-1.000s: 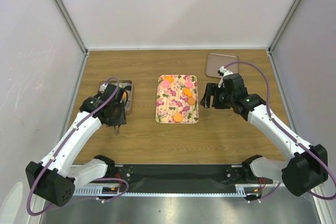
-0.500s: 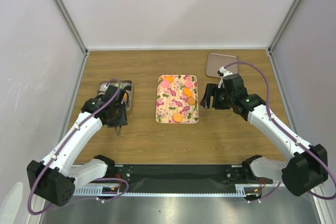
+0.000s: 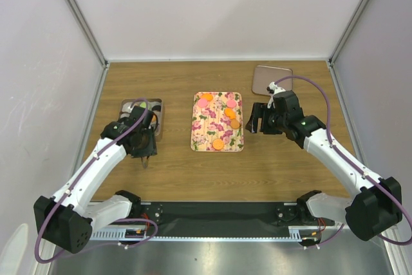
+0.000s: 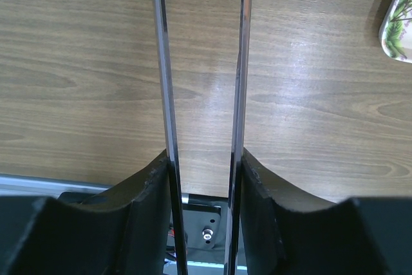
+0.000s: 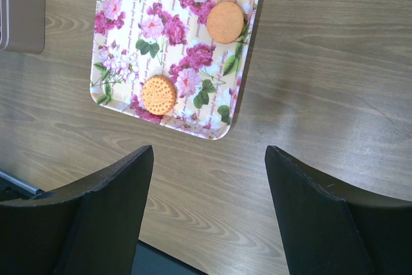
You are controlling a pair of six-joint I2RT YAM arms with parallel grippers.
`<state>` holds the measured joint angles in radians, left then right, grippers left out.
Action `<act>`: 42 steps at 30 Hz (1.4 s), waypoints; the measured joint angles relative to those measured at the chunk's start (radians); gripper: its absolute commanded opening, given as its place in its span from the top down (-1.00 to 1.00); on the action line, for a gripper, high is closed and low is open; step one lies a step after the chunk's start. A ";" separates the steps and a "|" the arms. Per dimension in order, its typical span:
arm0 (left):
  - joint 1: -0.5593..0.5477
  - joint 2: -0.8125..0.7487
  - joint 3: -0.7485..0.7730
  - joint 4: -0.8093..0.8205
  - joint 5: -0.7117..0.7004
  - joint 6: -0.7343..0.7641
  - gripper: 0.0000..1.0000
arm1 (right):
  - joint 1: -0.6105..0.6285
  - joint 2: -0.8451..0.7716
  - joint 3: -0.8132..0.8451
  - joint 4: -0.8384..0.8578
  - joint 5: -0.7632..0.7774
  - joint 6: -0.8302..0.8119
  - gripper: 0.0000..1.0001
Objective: Pack the cookies
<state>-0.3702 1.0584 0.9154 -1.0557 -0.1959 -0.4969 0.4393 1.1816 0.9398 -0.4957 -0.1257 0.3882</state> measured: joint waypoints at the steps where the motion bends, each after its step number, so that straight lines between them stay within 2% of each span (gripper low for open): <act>1: 0.000 0.000 -0.002 0.000 0.001 0.000 0.07 | 0.000 0.000 0.000 0.000 0.000 0.000 -0.54; 14: 0.003 -0.003 0.001 -0.006 0.011 0.001 0.08 | 0.000 0.000 0.000 -0.001 0.002 0.000 -0.53; 25: -0.017 -0.005 0.156 -0.031 0.007 0.018 0.09 | -0.001 0.000 0.023 -0.030 0.029 0.001 -0.53; 28: -0.112 0.023 0.217 -0.030 -0.018 0.008 0.09 | -0.011 0.000 0.073 -0.064 0.041 0.003 -0.54; 33: -0.317 0.157 0.322 0.035 -0.035 -0.013 0.08 | -0.057 -0.013 0.182 -0.117 0.061 0.007 -0.55; 42: -0.586 0.516 0.488 0.254 -0.034 -0.045 0.08 | -0.227 -0.117 0.388 -0.276 0.107 0.051 -0.57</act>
<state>-0.9565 1.5745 1.4033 -0.8013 -0.2295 -0.5419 0.2119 1.0645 1.3281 -0.7715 -0.0189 0.4389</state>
